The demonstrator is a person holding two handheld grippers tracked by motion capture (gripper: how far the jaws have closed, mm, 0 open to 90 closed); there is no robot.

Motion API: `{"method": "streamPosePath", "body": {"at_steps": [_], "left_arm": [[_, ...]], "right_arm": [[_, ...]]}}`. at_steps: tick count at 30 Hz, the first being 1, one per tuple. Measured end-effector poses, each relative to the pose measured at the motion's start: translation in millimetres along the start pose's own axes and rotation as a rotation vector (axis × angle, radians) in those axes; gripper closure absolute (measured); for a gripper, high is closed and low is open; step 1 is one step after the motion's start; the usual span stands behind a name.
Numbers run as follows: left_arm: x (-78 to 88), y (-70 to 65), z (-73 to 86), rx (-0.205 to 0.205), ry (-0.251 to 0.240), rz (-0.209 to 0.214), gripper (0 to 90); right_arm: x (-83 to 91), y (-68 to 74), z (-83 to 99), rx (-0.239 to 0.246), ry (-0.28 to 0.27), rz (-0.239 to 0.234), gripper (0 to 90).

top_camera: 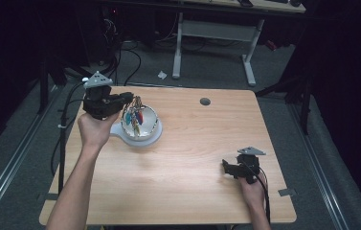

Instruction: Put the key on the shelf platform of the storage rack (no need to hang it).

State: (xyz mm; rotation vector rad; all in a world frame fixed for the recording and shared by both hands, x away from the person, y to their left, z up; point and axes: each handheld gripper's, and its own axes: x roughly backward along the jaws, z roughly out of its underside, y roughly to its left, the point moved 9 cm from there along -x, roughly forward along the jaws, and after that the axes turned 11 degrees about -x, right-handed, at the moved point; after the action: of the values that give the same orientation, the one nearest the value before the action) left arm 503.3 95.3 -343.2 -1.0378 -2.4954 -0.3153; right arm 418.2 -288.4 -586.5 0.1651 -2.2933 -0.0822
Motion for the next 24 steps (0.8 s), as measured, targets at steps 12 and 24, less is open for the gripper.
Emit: {"method": "streamPosePath", "body": {"at_steps": [12, 24], "left_arm": [[-18.8, 8.3, 0.4, 0.023, 0.007, 0.004, 85.3], [-29.5, 13.1, 1.5, 0.029, 0.016, 0.001, 85.3]], "right_arm": [[0.0, 0.0, 0.0, 0.000, 0.000, 0.000, 15.5], [0.0, 0.0, 0.0, 0.000, 0.000, 0.000, 15.5]]}}
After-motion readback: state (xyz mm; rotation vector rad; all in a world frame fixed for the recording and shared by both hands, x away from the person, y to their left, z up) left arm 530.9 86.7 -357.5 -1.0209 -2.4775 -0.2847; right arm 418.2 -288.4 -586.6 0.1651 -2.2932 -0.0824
